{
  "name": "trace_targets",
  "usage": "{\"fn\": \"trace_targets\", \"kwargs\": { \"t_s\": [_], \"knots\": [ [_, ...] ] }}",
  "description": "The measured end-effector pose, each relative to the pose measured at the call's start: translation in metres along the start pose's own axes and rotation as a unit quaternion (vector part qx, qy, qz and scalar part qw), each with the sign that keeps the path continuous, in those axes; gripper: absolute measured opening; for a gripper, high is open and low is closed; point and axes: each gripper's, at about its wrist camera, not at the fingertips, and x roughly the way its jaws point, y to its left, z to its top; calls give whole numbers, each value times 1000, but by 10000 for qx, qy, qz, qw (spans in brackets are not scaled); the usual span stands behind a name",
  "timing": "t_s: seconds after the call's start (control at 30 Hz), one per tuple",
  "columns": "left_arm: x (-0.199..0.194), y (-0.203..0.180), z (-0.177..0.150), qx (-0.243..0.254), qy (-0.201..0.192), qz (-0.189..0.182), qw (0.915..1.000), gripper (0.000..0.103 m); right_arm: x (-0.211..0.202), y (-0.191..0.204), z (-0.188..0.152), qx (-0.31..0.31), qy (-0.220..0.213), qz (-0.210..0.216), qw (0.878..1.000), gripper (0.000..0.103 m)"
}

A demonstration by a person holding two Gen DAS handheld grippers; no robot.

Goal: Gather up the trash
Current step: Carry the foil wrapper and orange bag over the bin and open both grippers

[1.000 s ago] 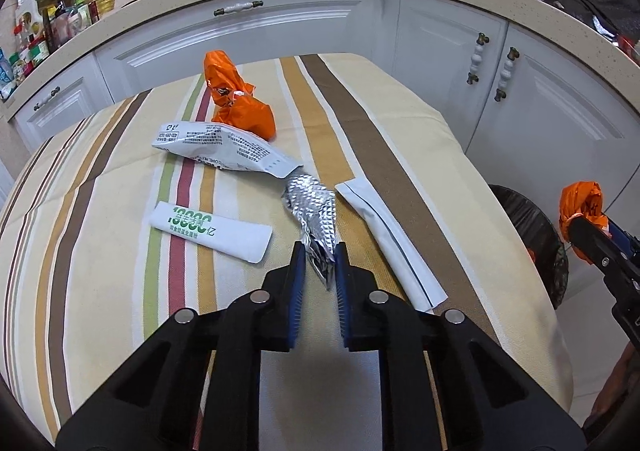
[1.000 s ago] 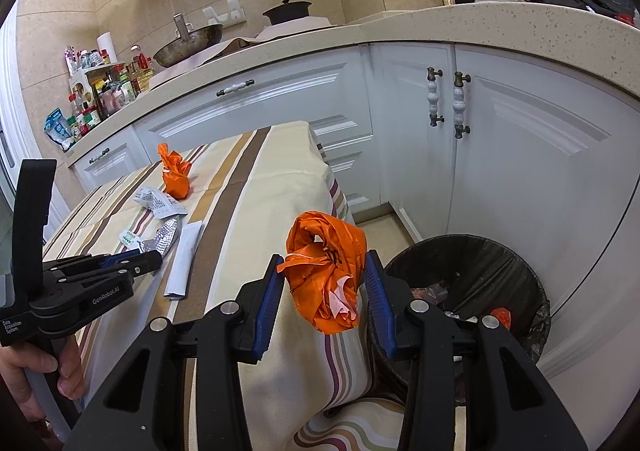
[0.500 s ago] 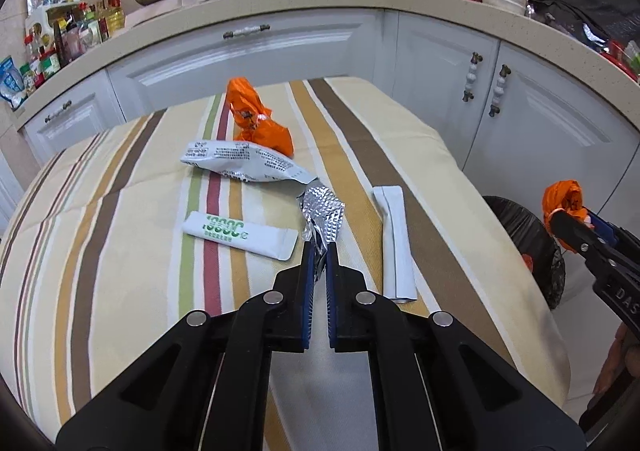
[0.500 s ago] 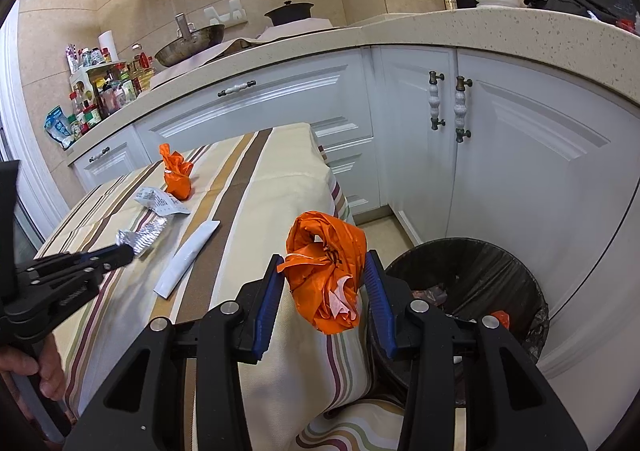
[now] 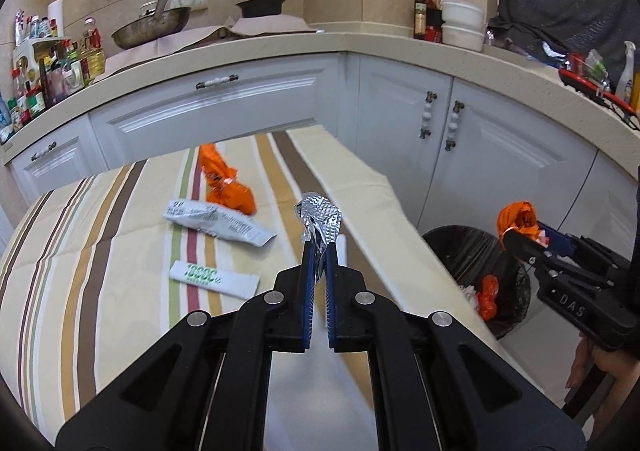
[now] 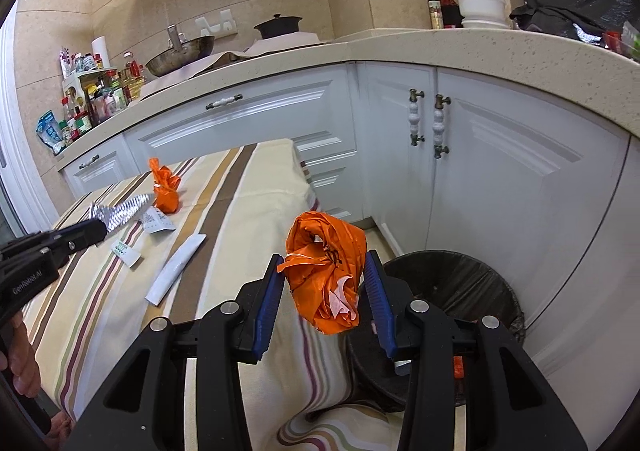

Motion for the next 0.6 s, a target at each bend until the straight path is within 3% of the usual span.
{"fn": "trace_targets", "kwargs": {
  "t_s": [0.2,0.6],
  "knots": [
    [2,-35,18,238,-263,-359,9987,5,-12,-18,6,45,-154,-298,9994,41],
    [27,-116,43,727,-403,-940,9921,5,-25,-73,17,254,-399,-958,9943,41]
  ]
}}
